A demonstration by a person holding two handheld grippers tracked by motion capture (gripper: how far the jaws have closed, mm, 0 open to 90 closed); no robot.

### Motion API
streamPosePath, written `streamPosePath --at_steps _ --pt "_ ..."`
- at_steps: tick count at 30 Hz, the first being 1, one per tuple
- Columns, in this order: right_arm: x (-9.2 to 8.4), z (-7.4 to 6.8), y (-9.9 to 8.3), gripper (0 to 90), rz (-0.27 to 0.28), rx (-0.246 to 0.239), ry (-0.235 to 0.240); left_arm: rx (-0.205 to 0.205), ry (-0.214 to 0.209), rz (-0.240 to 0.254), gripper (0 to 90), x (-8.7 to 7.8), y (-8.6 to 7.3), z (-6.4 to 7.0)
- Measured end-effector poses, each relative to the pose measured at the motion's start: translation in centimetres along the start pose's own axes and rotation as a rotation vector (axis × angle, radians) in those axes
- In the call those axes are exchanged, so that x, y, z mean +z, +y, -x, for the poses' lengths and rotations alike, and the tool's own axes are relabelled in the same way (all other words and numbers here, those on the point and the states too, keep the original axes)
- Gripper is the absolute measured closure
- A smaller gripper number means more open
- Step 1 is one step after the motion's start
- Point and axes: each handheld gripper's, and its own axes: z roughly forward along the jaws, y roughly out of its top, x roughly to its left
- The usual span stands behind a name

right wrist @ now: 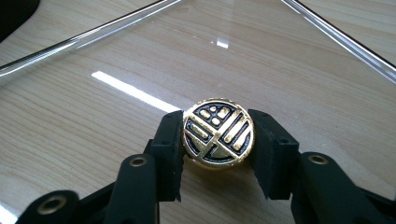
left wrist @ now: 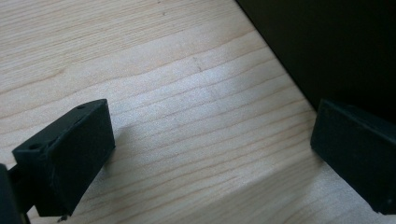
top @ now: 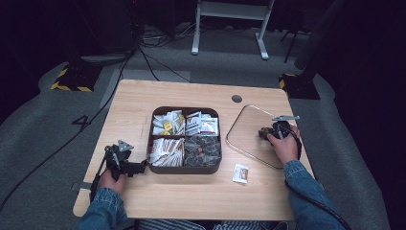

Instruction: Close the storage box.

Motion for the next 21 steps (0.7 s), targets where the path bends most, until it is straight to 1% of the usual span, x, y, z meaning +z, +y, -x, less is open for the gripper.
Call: streamPosePath --at_steps 10,21 --pt "-0.03 -0.09 -0.17 58.8 0.016 -0.016 -0.004 0.0 0.0 0.0 0.0 0.0 0.0 0.0" --pt "-0.17 0.05 0.01 58.9 -0.002 -0.01 0.008 0.0 0.0 0.0 0.0 0.0 0.0 0.0"
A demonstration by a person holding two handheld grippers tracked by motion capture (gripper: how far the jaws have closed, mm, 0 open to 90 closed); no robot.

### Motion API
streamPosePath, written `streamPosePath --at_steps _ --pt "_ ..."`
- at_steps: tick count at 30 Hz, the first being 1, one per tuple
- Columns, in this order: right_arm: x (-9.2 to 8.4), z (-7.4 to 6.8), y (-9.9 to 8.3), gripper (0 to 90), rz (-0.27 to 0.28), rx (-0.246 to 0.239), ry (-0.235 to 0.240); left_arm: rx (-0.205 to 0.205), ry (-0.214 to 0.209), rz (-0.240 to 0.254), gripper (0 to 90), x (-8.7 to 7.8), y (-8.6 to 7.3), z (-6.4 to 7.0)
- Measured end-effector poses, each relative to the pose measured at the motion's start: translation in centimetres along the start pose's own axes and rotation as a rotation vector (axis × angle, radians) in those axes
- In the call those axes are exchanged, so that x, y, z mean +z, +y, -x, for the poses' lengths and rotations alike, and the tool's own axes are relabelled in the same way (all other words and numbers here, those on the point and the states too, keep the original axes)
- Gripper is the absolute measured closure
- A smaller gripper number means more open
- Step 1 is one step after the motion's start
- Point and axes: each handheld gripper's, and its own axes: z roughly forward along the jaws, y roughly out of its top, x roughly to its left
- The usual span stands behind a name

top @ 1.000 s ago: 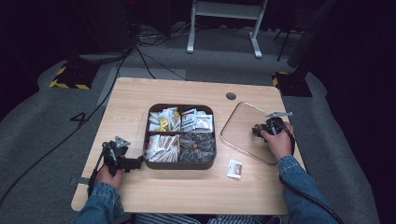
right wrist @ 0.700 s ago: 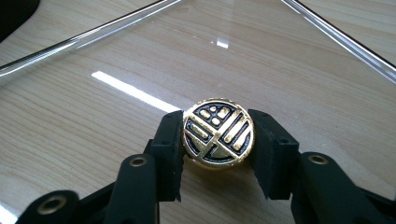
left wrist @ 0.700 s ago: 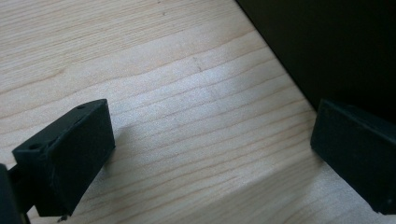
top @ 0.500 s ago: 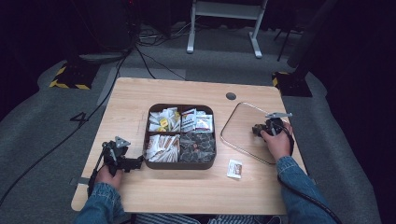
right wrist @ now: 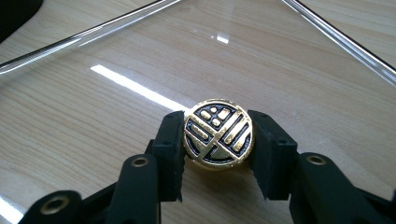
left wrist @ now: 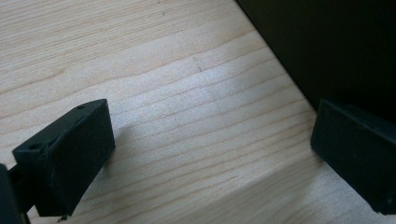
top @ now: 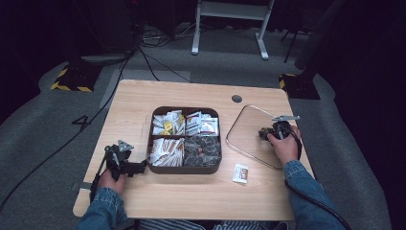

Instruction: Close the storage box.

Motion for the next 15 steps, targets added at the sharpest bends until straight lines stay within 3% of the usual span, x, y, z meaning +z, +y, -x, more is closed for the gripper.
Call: streamPosePath --at_steps 15 --pt "-2.3 -0.2 1.7 58.9 0.032 -0.014 0.029 0.0 0.001 0.0 0.0 0.0 0.0 0.0"
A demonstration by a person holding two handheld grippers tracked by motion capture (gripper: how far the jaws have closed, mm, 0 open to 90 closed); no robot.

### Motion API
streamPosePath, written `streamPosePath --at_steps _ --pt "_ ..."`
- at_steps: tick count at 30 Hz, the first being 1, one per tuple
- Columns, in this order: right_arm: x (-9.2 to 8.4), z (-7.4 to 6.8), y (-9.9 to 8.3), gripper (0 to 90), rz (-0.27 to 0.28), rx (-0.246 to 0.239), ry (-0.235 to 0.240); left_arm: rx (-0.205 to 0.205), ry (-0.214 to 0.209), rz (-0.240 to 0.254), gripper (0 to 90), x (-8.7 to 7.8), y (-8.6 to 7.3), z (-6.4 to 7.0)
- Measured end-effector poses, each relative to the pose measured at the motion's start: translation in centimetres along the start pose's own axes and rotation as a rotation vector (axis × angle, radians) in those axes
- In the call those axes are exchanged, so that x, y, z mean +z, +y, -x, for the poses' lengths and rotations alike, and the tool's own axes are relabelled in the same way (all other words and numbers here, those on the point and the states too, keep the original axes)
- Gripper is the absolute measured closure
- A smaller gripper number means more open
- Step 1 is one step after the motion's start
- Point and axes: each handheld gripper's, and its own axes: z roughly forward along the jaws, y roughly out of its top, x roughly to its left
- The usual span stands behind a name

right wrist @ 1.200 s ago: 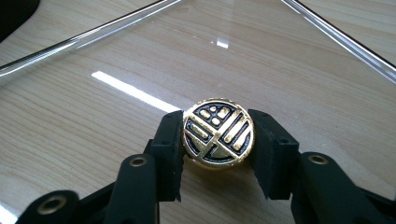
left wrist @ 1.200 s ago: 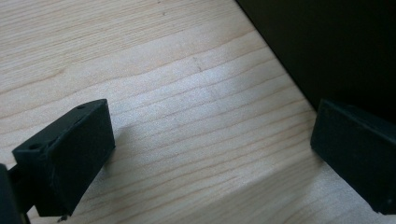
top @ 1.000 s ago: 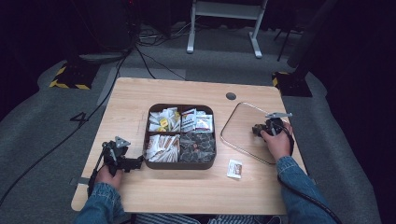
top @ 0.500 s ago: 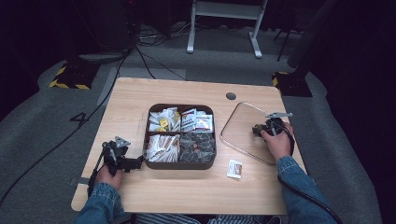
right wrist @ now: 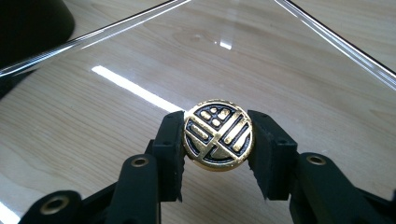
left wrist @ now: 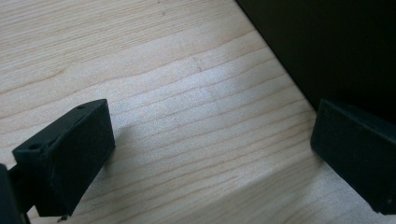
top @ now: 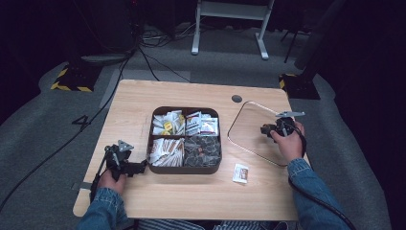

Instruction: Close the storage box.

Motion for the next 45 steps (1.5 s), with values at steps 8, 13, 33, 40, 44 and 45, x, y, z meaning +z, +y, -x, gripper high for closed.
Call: streamPosePath --at_steps 8,13,33,40,44,45 --pt "-2.0 -0.8 2.1 58.9 0.03 -0.022 0.028 -0.001 0.0 0.0 0.0 0.0 0.0 0.0" --pt "-3.0 -1.8 3.3 58.9 0.035 -0.03 0.069 -0.002 0.0 -0.002 0.0 0.0 0.0 0.0" --pt "-5.2 -8.6 7.5 58.9 0.09 -0.151 0.179 -0.002 0.002 -0.004 0.0 -0.1 -0.1 0.0" --pt "-5.6 -10.7 9.2 58.9 0.087 -0.203 0.185 0.0 -0.001 0.0 0.0 0.0 0.0 0.0" --pt "-5.5 -12.0 9.8 58.9 0.086 -0.221 0.208 0.003 -0.003 -0.001 0.0 0.0 0.0 -0.1" --pt "-5.4 -12.3 9.9 58.9 0.086 -0.223 0.21 0.003 -0.002 -0.001 0.0 0.0 0.0 -0.1"
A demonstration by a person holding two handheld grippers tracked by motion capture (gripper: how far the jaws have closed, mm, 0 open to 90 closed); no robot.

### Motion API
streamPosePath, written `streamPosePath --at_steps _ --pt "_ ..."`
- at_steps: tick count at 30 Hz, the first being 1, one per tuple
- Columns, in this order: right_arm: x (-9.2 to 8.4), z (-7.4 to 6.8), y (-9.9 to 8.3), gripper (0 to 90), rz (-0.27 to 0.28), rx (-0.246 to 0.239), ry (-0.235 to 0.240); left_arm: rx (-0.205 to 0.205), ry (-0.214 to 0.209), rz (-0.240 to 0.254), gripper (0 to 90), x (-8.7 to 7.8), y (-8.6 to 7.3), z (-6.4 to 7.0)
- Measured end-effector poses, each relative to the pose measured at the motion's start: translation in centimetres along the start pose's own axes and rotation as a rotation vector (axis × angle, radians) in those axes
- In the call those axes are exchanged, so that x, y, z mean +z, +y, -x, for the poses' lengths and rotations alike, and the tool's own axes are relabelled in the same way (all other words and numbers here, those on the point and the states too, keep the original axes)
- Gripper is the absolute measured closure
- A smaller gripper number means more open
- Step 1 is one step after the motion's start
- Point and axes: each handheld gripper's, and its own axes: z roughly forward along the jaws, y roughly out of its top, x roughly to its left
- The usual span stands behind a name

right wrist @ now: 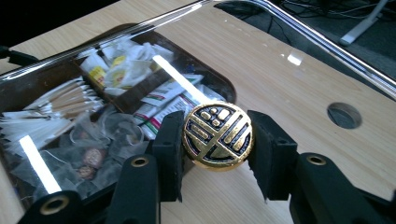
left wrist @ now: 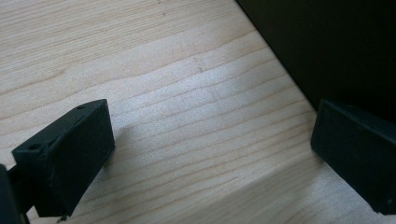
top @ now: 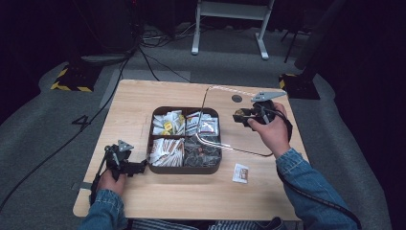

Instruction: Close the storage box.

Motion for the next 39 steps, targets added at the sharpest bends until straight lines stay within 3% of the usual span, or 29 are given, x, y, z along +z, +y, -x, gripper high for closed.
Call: streamPosePath --at_steps 12,18,39 --pt "2.7 -4.1 1.9 58.9 0.024 -0.036 0.089 -0.001 -0.001 -0.002 0.0 0.1 0.1 0.0" --pt "4.1 -5.7 2.5 58.9 0.021 -0.064 0.109 -0.002 0.0 0.0 0.0 0.1 0.1 -0.1" --pt "9.1 -9.1 2.8 58.9 -0.003 -0.093 0.189 -0.007 0.002 0.0 0.0 0.1 0.1 0.0"
